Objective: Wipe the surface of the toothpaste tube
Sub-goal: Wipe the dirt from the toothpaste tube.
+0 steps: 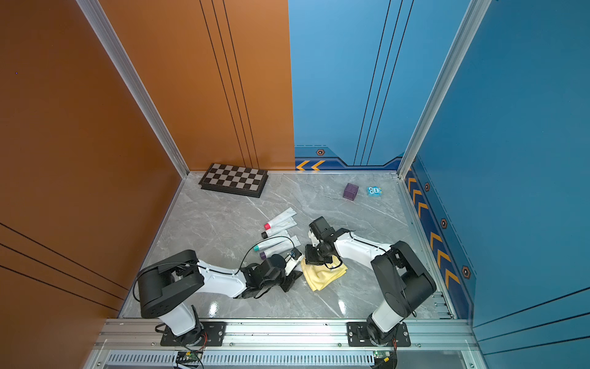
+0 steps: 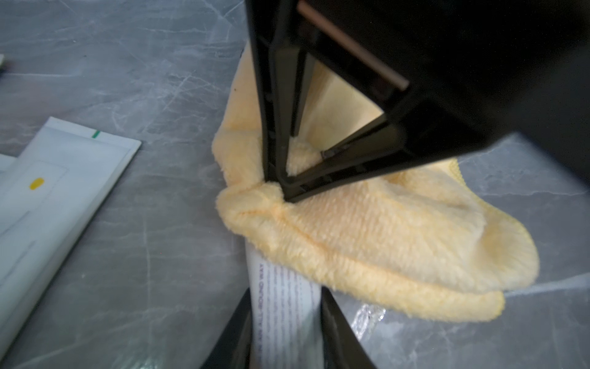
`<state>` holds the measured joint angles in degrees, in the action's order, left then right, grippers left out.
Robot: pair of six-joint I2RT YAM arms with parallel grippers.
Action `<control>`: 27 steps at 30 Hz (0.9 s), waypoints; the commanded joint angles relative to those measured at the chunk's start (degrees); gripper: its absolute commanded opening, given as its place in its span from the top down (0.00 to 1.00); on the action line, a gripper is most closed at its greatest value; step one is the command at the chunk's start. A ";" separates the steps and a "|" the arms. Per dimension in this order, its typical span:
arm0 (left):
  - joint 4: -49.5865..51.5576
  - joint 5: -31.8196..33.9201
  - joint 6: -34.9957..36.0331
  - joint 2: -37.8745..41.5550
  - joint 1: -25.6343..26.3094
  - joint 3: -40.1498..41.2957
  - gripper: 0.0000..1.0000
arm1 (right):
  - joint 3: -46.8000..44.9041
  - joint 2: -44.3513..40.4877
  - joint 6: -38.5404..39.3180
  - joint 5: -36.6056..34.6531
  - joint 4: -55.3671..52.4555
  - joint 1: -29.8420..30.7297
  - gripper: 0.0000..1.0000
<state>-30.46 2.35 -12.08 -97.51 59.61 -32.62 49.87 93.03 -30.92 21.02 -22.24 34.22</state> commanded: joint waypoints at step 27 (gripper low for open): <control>10.57 -3.01 -0.05 -4.96 0.31 2.64 0.67 | -5.34 -0.47 1.49 0.43 -4.75 3.22 1.00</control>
<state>-31.33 2.31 -12.86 -97.69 59.61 -32.32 47.79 91.07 -29.36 15.38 -21.65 34.04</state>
